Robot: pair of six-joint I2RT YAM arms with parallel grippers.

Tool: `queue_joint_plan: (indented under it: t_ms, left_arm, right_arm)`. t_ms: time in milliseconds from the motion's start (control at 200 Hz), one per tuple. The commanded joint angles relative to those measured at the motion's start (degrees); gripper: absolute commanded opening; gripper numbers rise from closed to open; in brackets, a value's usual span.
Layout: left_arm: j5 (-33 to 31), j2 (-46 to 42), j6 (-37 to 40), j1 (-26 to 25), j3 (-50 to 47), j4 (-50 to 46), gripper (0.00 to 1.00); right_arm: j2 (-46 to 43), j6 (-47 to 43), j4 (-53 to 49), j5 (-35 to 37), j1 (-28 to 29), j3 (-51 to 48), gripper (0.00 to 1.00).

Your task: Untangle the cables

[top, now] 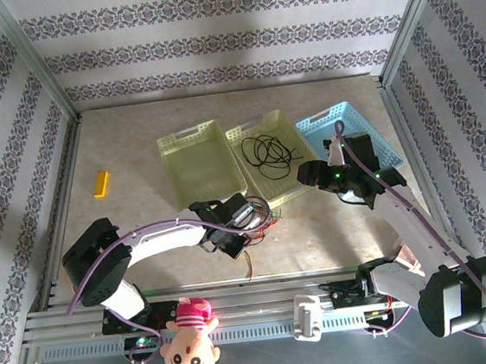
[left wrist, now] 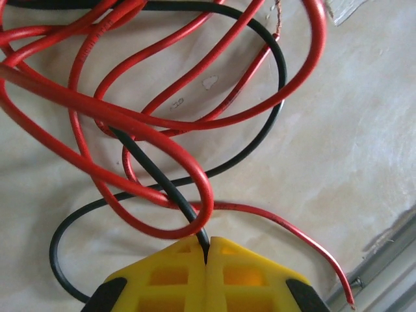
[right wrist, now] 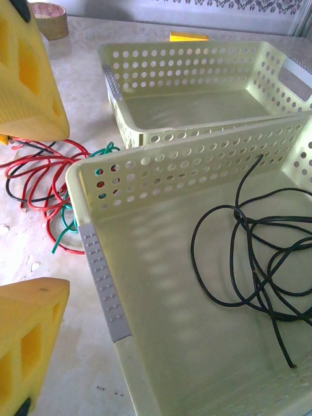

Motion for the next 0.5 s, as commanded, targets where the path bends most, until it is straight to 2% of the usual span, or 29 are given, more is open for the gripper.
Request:
queue_joint_plan:
  t_ms: [0,325,410,495]
  left_arm:
    - [0.60,-5.30,2.14,-0.60,3.83,-2.75,0.00]
    - [3.27,-11.51,5.46,-0.05,16.03,-3.16,0.00]
    - [2.52,-12.85,5.63,0.98,18.66,-0.39,0.00]
    - [-1.19,-14.45,6.15,1.97,20.36,4.06,0.00]
  right_arm:
    - [-0.93,-0.24,0.32,-0.41,-0.22,0.68,0.57]
    - [-1.67,0.51,0.79,0.33,-0.82,0.26,0.57]
    - [-2.25,0.98,0.88,1.28,-1.48,-0.18,0.57]
    - [-2.84,1.57,0.79,1.86,-2.39,-0.46,0.57]
